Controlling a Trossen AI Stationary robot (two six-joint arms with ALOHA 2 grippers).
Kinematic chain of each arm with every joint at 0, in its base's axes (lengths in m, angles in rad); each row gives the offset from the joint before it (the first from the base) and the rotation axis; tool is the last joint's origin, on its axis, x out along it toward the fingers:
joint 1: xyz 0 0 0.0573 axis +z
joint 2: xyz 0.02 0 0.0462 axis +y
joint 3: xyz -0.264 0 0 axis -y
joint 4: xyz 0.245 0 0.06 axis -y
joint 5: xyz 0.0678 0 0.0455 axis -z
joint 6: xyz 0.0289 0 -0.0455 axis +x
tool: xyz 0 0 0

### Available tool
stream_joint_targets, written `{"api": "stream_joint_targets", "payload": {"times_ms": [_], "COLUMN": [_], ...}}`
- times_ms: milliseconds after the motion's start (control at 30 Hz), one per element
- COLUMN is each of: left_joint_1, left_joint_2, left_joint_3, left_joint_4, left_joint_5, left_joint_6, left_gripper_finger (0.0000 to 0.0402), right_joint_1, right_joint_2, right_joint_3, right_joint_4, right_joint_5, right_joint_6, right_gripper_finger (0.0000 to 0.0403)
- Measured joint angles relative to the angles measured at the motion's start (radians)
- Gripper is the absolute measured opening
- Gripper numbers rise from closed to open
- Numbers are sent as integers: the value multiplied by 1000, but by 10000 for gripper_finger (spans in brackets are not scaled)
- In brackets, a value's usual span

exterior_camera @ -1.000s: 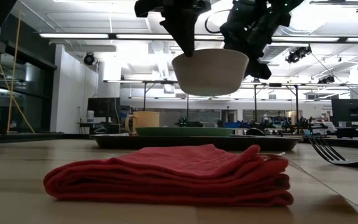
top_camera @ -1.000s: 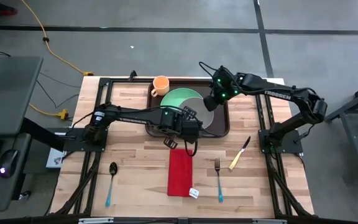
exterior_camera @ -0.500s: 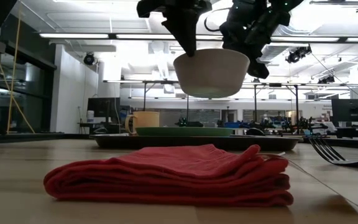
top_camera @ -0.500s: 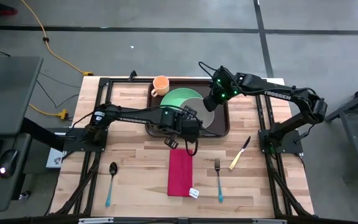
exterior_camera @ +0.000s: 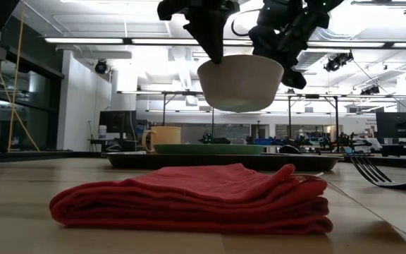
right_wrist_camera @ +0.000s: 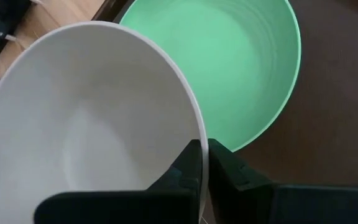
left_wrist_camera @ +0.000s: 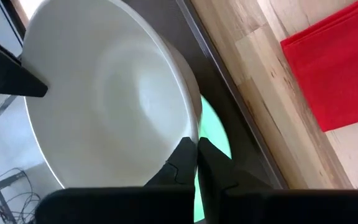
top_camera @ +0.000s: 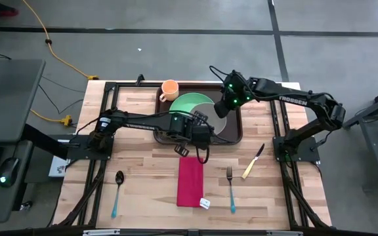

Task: Set up tray
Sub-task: Put the gray bowl on top of the green plate to the bottom of the yellow mug

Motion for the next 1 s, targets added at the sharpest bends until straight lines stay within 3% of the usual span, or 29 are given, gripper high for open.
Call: {"api": "stream_joint_targets", "payload": {"times_ms": [233,667,1000], "left_joint_1": [-4,-5,-3], "left_joint_2": [0,-2,-2], "left_joint_3": [0,0,0], "left_joint_4": [-4,-43,-307], "left_joint_5": [-114,-119,-83], "left_joint_6": [-64,-177,-525], "left_gripper_finger": [56,56,56], "right_joint_1": [-1,-2,-2], "right_joint_2": [0,1,1], "right_joint_3": [0,-1,-1], "right_joint_4": [-7,-25,-29], "right_joint_5": [29,45,39], "right_joint_6": [-4,-20,-23], "right_gripper_finger": [1,0,0]}}
